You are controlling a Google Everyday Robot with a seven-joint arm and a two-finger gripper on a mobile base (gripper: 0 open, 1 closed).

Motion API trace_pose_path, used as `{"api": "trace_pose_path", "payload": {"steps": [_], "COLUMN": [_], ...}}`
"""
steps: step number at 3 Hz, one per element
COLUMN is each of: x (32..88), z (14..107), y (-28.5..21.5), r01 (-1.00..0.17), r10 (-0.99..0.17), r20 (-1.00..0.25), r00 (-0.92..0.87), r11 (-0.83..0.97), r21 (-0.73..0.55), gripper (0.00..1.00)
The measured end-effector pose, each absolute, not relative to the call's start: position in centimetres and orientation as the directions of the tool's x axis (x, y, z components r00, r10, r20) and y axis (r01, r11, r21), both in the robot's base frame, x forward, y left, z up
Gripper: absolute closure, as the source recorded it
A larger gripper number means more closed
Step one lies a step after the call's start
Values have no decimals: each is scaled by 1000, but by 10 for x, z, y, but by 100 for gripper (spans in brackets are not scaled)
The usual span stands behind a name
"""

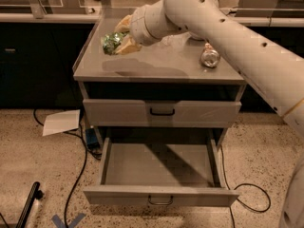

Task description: Pick green can from middle drawer and place on counter

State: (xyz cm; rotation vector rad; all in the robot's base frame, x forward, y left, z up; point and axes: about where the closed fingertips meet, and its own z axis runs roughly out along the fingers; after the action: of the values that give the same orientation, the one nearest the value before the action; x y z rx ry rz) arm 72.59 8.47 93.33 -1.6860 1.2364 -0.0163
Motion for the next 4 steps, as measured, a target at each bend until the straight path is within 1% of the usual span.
{"api": "trace_pose_path", "payload": {"steps": [1, 2, 3, 4], "x": [733, 741, 741, 741], "z": [928, 895, 895, 895], "y": [67, 38, 38, 38], "r01": [-684, -690, -690, -690], "r10": [-755, -772, -772, -772], "r20": [-497, -532, -532, -532], "r00": [428, 349, 348, 348], "r11": [89, 173, 173, 173], "r21": [-724, -703, -703, -703], "gripper": [100, 100, 100, 93]}}
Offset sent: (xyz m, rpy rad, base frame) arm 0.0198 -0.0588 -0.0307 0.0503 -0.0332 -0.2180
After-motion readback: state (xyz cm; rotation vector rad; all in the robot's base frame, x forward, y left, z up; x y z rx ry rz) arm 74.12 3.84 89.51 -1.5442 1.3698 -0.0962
